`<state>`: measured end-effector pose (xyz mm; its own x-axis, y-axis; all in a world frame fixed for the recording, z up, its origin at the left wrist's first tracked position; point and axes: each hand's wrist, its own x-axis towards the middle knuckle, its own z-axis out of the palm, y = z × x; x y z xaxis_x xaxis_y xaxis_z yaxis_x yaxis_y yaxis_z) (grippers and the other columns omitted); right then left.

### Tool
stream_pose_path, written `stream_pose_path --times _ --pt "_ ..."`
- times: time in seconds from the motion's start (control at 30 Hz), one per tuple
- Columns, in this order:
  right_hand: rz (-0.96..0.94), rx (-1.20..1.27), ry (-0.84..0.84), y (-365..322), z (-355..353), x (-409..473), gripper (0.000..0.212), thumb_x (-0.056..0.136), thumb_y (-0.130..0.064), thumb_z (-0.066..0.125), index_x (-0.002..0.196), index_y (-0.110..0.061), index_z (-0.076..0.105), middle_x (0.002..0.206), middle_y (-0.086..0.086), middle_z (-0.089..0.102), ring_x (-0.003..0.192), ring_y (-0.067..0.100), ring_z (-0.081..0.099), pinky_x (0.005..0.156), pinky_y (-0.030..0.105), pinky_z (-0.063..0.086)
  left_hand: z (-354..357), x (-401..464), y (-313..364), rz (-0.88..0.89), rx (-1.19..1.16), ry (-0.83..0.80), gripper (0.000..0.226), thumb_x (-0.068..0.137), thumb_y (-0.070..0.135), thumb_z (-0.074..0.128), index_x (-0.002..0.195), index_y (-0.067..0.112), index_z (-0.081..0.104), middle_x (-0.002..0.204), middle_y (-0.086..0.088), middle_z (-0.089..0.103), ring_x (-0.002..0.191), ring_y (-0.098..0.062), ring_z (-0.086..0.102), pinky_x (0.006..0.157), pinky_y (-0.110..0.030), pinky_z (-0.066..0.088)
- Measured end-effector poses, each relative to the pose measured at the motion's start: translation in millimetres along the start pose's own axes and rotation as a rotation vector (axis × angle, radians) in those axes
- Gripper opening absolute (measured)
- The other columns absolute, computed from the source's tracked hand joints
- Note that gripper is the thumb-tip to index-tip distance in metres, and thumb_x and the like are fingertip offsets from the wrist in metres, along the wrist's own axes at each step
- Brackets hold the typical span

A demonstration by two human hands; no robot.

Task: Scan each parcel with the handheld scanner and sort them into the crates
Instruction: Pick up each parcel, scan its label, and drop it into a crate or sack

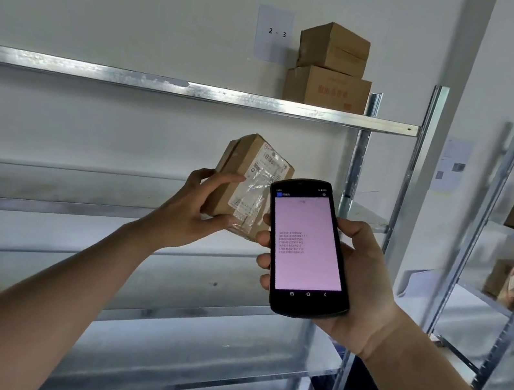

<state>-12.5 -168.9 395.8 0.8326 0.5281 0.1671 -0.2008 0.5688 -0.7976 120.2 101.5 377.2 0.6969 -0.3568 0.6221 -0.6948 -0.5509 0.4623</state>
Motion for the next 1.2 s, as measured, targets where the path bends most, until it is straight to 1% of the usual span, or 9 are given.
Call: stream_pose_path --times 0.1,0.23,0.37,0.5,0.73,0.87,0.93,1.07,1.2 --pt "-0.054 -0.029 0.039 8.4 6.9 13.9 0.067 0.099 -0.052 0.039 0.141 -0.008 0.067 0.126 0.028 0.071 0.091 0.042 0.073 0.079 0.051 0.064 0.8 -19.3 -3.6 -0.115 -0.131 0.057 0.064 0.098 0.022 0.072 0.143 0.056 0.043 0.150 -0.001 0.042 0.136 -0.019 0.050 0.100 -0.025 0.057" --pt "-0.030 0.010 0.046 41.0 22.7 51.4 0.063 0.103 -0.050 0.034 0.133 -0.010 0.071 0.118 0.022 0.075 0.091 0.037 0.075 0.080 0.045 0.065 -18.8 -82.7 -15.0 -0.295 -0.190 0.164 0.067 0.099 0.007 0.070 0.136 0.058 0.047 0.143 0.008 0.051 0.127 -0.013 0.058 0.090 -0.023 0.059" --pt "0.130 0.029 -0.056 105.7 46.7 92.8 0.069 0.101 -0.054 0.036 0.147 -0.009 0.060 0.129 0.023 0.070 0.103 0.039 0.071 0.087 0.046 0.060 -71.1 -178.4 -42.1 -0.586 -0.118 0.210 0.067 0.093 0.016 0.079 0.137 0.059 0.051 0.145 -0.003 0.049 0.130 -0.028 0.058 0.095 -0.044 0.063" --pt "0.266 0.047 -0.141 181.1 85.6 129.1 0.070 0.103 -0.053 0.028 0.146 -0.007 0.061 0.125 0.022 0.073 0.096 0.037 0.075 0.082 0.048 0.065 -129.8 -270.2 -69.6 -0.771 -0.081 0.274 0.064 0.092 0.017 0.081 0.143 0.045 0.053 0.148 -0.012 0.048 0.129 -0.028 0.060 0.090 -0.040 0.065" --pt "0.363 0.063 -0.154 312.7 173.6 209.1 0.073 0.102 -0.050 0.027 0.148 0.000 0.055 0.122 0.026 0.070 0.093 0.039 0.072 0.084 0.048 0.063 -221.0 -393.1 -159.3 -0.978 -0.099 0.318 0.070 0.096 0.014 0.076 0.155 0.030 0.043 0.130 0.001 0.067 0.111 -0.019 0.073 0.090 -0.045 0.065" --pt "0.385 -0.006 -0.145 380.0 212.1 256.1 0.067 0.094 -0.050 0.033 0.125 -0.006 0.073 0.120 0.024 0.071 0.094 0.036 0.072 0.083 0.045 0.062 -259.5 -454.7 -224.9 -1.123 -0.221 0.363 0.067 0.096 0.016 0.075 0.153 0.035 0.044 0.135 -0.004 0.063 0.113 -0.024 0.071 0.092 -0.046 0.064" --pt "0.404 -0.011 -0.132 406.9 226.0 271.6 0.064 0.092 -0.050 0.035 0.121 -0.009 0.075 0.119 0.025 0.071 0.094 0.037 0.072 0.081 0.047 0.062 -273.9 -477.2 -252.6 -1.205 -0.282 0.402 0.064 0.098 0.015 0.073 0.151 0.035 0.045 0.132 -0.003 0.063 0.107 -0.025 0.072 0.084 -0.041 0.065" --pt "0.440 -0.030 -0.077 445.9 242.2 293.6 0.071 0.091 -0.051 0.038 0.141 -0.006 0.062 0.122 0.026 0.069 0.096 0.039 0.069 0.085 0.050 0.058 -290.8 -506.7 -295.9 -1.383 -0.393 0.517 0.053 0.106 0.022 0.063 0.153 0.034 0.040 0.125 -0.002 0.065 0.092 -0.016 0.070 0.057 -0.024 0.058" --pt "0.485 -0.084 -0.048 467.1 251.3 308.1 0.068 0.101 -0.048 0.027 0.145 -0.007 0.058 0.122 0.028 0.070 0.095 0.039 0.070 0.082 0.049 0.061 -294.7 -521.1 -323.5 -1.536 -0.499 0.688 0.059 0.108 0.050 0.053 0.158 0.045 0.023 0.147 -0.006 0.058 0.116 -0.029 0.065 0.099 -0.056 0.054"
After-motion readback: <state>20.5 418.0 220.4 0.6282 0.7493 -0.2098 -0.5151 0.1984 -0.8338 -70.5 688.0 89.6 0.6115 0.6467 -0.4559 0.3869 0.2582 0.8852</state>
